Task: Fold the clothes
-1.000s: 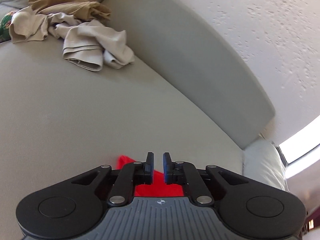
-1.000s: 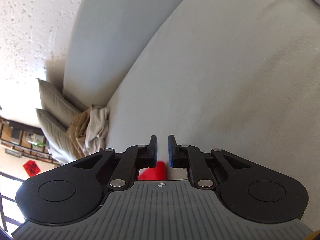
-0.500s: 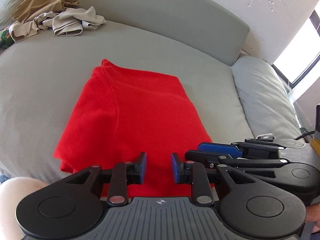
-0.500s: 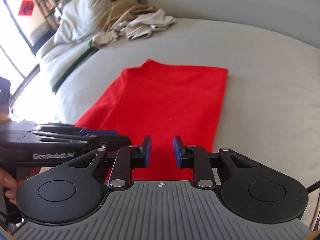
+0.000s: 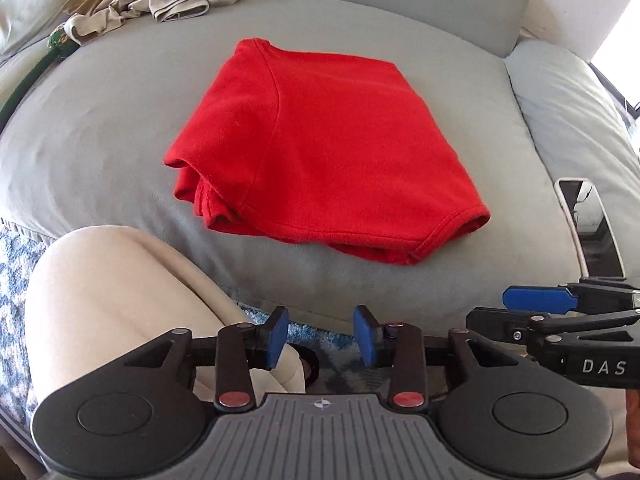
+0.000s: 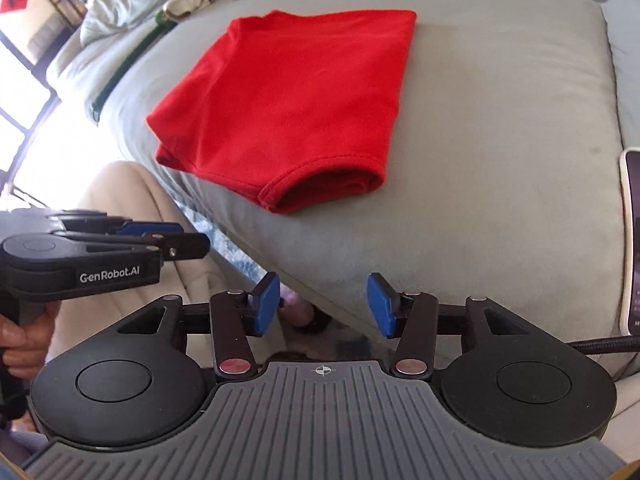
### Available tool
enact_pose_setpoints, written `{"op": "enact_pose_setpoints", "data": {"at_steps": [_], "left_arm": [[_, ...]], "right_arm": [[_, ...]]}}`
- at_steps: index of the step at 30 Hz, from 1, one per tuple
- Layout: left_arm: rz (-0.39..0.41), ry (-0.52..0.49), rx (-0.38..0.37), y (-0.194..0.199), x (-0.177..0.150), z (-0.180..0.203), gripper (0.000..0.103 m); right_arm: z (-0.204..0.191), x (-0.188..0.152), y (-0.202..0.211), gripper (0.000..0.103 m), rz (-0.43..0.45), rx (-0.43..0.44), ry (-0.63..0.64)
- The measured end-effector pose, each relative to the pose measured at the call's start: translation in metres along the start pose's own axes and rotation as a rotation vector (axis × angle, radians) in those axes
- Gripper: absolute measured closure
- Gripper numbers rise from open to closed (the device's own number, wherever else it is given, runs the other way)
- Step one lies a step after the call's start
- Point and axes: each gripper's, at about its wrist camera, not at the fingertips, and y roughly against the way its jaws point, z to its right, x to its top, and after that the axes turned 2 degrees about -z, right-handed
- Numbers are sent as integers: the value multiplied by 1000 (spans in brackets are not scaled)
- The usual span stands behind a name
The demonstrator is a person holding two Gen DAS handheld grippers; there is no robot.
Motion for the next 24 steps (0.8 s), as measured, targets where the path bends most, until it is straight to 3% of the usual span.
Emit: {"op": "enact_pose_setpoints", "data": {"at_steps": [5, 9, 13, 17, 21, 24], "left_arm": [[64, 48, 22, 17, 8, -12, 52], [103, 142, 51, 28, 15, -31, 28], [177, 262, 65, 40, 23, -58, 20], [237, 335, -34, 37, 42, -88, 18], [186, 374, -166, 6, 73, -116, 17], [151, 402, -207, -18, 92, -132, 17]], "right_arm": [[13, -1, 20, 24, 49, 30, -101], [19, 0, 24, 23, 61, 71, -167], [28, 12, 20, 14, 120, 159, -288], [52, 26, 19, 14, 180, 292, -410], [74, 49, 2, 14, 194, 376, -480], [86, 63, -17, 16, 178, 436, -524]]}}
